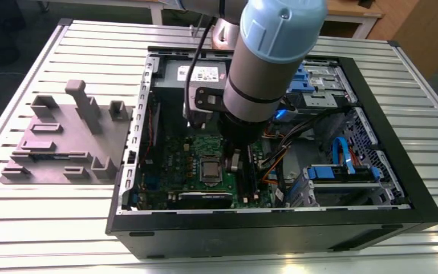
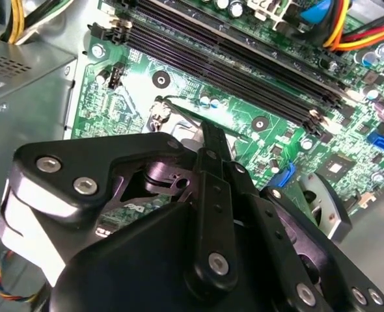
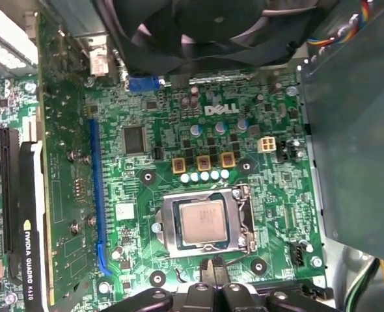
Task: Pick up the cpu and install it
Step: 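Install the first cpu locking lever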
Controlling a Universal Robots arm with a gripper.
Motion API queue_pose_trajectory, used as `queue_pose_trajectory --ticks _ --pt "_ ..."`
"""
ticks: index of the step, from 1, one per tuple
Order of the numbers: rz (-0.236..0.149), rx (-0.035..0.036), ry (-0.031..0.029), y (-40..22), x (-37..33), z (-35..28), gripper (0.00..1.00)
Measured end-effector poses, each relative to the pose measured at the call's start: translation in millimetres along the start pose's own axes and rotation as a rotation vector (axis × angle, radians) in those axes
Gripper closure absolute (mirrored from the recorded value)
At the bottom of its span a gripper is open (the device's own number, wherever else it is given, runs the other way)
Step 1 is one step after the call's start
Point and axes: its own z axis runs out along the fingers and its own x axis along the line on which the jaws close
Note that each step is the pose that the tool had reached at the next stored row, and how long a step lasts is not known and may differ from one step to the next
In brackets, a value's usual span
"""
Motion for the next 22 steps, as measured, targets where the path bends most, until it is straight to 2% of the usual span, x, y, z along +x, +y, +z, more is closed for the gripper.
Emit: queue_pose_trajectory --ticks 4,6,8,11,12,22 --pt "-0.027 -0.0011 0.0024 -0.4 1.5 1.8 0.89" --pt "-0.030 -0.0007 0.0070 -0.5 2.4 2.2 0.89" --pt "-0.034 0.0000 0.0201 -0.5 2.6 2.3 0.89" --pt "-0.045 0.0016 0.0442 -0.5 2.7 2.9 0.89" --pt "-0.050 0.0019 0.0487 -0.6 2.7 3.3 0.89" --pt "-0.106 0.0010 0.0547 -1.8 3.5 13.0 0.89"
